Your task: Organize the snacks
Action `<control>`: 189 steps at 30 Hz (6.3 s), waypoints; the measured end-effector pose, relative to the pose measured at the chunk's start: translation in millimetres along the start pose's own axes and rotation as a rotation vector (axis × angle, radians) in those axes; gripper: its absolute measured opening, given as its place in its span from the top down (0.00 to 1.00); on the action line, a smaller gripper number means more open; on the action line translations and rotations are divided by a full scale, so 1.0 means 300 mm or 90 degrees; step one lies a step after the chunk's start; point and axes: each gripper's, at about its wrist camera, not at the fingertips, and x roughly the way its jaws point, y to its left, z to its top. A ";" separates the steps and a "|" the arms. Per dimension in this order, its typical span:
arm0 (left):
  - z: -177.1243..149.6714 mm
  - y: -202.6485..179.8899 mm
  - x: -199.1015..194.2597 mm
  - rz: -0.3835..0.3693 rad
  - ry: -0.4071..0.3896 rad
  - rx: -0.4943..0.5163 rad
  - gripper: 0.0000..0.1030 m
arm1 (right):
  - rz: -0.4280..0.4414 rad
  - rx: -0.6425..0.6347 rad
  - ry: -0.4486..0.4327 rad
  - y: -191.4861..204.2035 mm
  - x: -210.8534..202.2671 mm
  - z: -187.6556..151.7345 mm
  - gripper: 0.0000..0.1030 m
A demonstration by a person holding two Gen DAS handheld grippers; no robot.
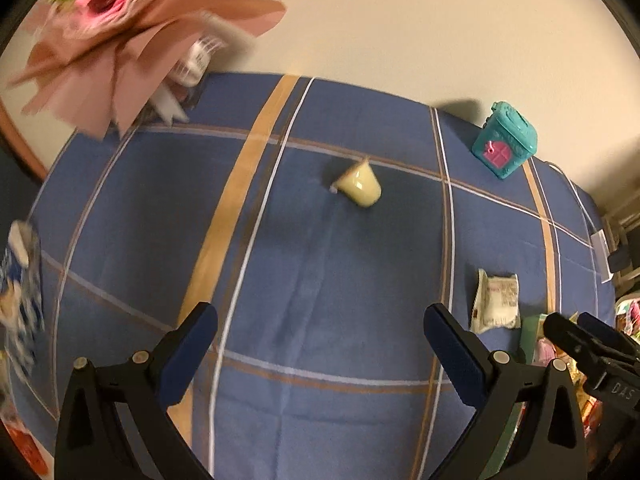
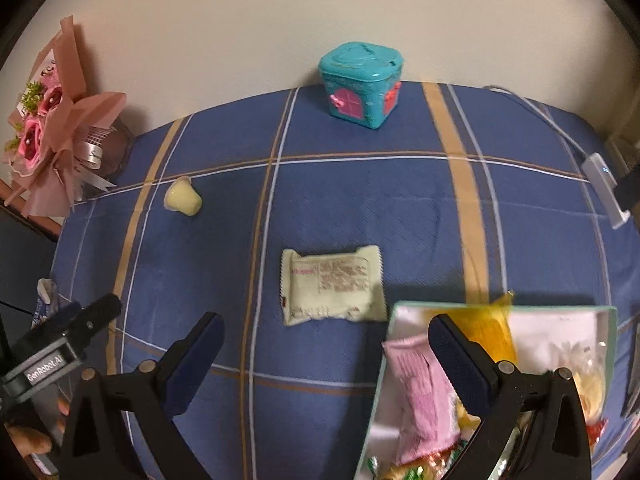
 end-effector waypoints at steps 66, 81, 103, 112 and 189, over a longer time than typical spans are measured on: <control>0.027 -0.087 0.171 0.040 0.016 -0.021 0.62 | 0.015 -0.004 0.097 0.015 0.175 -0.023 0.43; -0.256 -0.100 -0.096 -0.048 -0.033 -0.136 0.62 | 0.016 -0.007 0.016 0.036 -0.149 -0.283 0.43; -0.512 -0.369 -0.300 -0.100 -0.077 -0.035 0.62 | -0.009 0.062 -0.049 -0.146 -0.317 -0.557 0.43; -0.562 -0.538 -0.271 -0.130 -0.042 0.035 0.62 | -0.044 0.156 -0.045 -0.377 -0.332 -0.574 0.43; -0.524 -0.446 -0.176 0.047 -0.032 0.003 0.01 | -0.104 0.128 -0.047 -0.425 -0.299 -0.545 0.00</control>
